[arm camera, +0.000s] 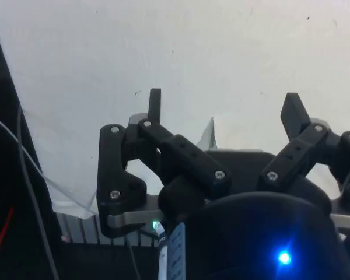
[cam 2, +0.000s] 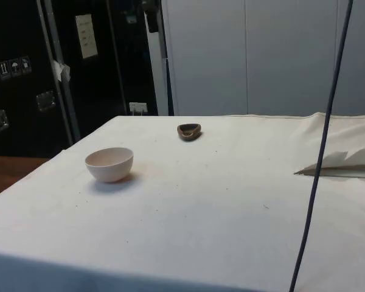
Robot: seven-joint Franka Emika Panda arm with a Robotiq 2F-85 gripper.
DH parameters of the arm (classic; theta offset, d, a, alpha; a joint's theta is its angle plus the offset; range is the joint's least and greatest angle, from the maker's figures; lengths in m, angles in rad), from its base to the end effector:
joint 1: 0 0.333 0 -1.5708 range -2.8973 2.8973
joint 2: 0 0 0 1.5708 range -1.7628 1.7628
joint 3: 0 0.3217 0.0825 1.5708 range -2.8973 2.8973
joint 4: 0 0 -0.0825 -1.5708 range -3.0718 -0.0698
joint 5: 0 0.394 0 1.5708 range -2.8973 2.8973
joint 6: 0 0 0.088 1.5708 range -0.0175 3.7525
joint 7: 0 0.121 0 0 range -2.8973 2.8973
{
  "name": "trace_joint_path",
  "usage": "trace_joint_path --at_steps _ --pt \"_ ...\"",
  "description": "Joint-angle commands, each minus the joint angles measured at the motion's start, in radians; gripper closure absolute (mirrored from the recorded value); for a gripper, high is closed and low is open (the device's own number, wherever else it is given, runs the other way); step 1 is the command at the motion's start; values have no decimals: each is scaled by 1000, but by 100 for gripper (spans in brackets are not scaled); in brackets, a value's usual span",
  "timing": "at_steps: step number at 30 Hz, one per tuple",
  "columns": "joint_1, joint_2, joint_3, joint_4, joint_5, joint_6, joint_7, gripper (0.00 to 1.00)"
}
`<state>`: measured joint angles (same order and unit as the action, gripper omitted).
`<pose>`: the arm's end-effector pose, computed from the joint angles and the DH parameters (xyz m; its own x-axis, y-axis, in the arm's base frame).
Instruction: Pour the coffee beans from the cup into the bowl.
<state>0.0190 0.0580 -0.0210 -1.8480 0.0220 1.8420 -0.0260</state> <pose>0.5803 0.0011 0.4713 0.9978 0.0181 -0.0635 0.0167 -0.9996 -0.0212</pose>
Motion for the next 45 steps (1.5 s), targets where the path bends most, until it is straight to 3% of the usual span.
trace_joint_path --at_steps 1,8,23,31,33,38,40,45 --pt "0 15 0 13 1 3 -2 0" --pt "-1 42 -1 36 0 11 -5 0" --pt "-11 15 -37 -42 -4 122 -119 0" --pt "-17 19 -74 -69 1 160 -198 0" --pt "-13 21 -77 -66 0 149 -197 0" --pt "-20 28 -107 -89 5 183 -261 0" --pt "-16 29 -112 -85 1 171 -261 0" --pt "-23 42 -143 -103 10 204 -326 0"
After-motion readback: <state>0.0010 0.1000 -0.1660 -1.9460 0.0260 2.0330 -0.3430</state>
